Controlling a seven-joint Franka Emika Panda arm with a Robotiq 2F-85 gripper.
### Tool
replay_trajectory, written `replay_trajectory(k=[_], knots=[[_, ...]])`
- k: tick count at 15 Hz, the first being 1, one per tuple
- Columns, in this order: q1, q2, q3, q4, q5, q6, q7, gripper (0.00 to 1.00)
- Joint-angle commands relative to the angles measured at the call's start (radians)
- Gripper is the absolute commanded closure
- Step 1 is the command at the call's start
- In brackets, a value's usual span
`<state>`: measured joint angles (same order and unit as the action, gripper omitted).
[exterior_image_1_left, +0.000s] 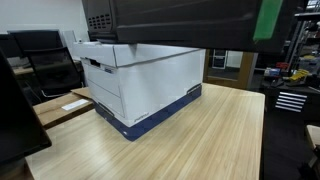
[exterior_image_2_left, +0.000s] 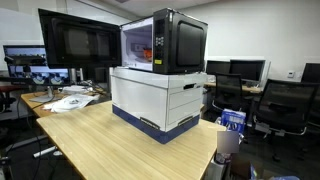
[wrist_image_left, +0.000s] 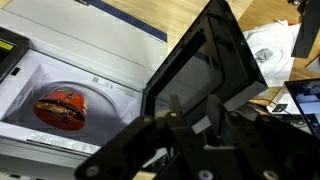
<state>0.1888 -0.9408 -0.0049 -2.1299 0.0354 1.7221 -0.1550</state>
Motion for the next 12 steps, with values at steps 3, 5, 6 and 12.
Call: replay_trajectory(k=[3,5,6,12], knots=[[0.035,-0.025,-0.008,-0.090,0.091,0.146,-0.055,1.00],[0.051,-0.024,-0.005,-0.119,0.109,0.190,-0.073,1.00],[0.060,-0.024,-0.003,-0.132,0.117,0.205,-0.082,0.99],[0.123,-0.060,0.013,-0.202,0.135,0.286,-0.137,0.99]])
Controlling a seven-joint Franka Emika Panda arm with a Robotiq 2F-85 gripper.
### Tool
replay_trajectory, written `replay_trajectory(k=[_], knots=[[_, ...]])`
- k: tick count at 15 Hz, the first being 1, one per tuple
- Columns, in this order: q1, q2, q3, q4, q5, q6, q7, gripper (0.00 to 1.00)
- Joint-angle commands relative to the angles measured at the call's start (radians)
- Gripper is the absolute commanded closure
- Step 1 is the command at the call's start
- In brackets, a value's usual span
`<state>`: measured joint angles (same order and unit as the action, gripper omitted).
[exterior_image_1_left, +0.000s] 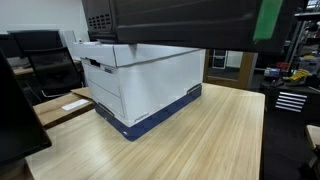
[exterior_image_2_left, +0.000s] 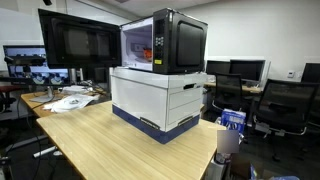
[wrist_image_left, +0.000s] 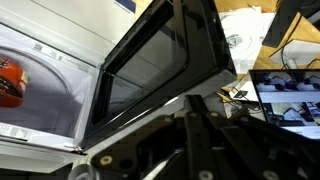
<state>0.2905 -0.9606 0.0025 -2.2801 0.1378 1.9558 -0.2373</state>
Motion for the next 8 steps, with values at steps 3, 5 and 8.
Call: replay_trajectory(k=[3,5,8], knots=[[0.050,-0.050,0.005,-0.074,0.035,0.072,-0.077,0.99],[0.056,-0.051,0.008,-0.089,0.031,0.084,-0.081,0.99],[0.035,-0.039,0.017,-0.114,0.017,0.116,-0.054,0.99]])
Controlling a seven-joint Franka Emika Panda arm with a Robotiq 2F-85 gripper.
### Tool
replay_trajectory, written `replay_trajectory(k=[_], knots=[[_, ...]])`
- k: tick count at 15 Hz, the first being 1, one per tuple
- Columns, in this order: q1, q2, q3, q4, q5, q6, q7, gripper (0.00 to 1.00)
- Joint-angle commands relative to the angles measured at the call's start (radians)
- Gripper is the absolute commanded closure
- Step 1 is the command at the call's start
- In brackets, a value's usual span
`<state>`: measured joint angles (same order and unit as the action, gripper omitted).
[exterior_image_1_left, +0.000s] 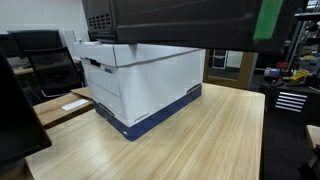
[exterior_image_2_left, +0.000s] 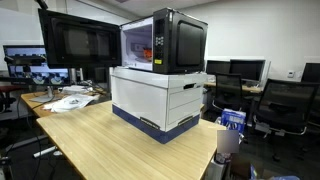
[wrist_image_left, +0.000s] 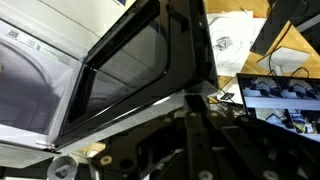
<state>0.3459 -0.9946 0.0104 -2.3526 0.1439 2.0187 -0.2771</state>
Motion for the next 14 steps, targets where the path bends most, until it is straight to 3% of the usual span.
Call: replay_trajectory(k=[1,7,14], knots=[[-0.031,-0.005,0.019,-0.057,0.008,0.075,0.003,0.99],[-0.090,0.004,0.022,-0.106,-0.014,0.198,0.037,0.99],[-0.169,-0.043,0.113,-0.267,-0.077,0.449,0.129,0.99]])
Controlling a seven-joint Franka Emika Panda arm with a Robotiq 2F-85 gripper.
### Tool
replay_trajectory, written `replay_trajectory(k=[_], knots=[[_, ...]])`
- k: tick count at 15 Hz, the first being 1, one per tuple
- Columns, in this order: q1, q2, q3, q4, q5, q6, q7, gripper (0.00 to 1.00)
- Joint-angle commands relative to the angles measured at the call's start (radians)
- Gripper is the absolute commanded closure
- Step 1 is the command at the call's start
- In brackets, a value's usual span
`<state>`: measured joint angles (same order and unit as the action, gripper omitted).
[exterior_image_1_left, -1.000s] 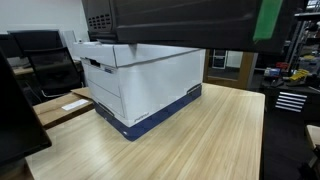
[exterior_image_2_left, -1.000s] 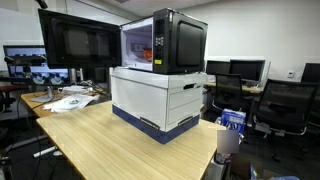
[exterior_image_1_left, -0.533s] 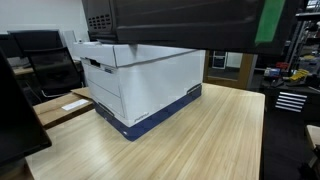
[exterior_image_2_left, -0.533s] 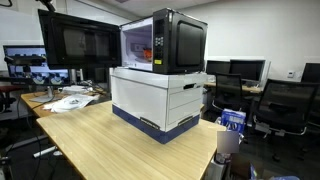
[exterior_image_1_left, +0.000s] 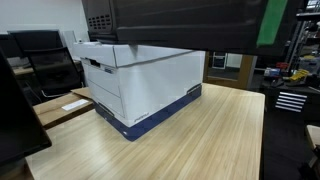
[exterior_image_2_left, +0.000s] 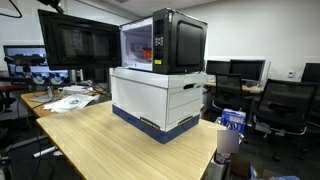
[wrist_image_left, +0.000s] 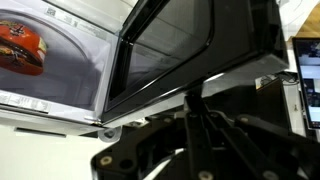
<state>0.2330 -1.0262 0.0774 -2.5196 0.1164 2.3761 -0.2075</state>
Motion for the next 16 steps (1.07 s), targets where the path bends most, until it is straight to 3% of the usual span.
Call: replay_trajectory(k=[1,4,7,11,16], knots=[[-0.070,-0.016,0.058,-0.112,-0.064,0.117,0.080,0.99],[-0.085,-0.024,0.071,-0.114,-0.097,0.117,0.113,0.99],[-0.086,0.012,0.040,-0.016,-0.113,-0.050,0.101,0.99],[-0.178,0.087,-0.026,0.116,-0.136,-0.189,0.128,0.99],[-0.302,0.211,-0.132,0.204,-0.158,-0.195,0.148,0.98]])
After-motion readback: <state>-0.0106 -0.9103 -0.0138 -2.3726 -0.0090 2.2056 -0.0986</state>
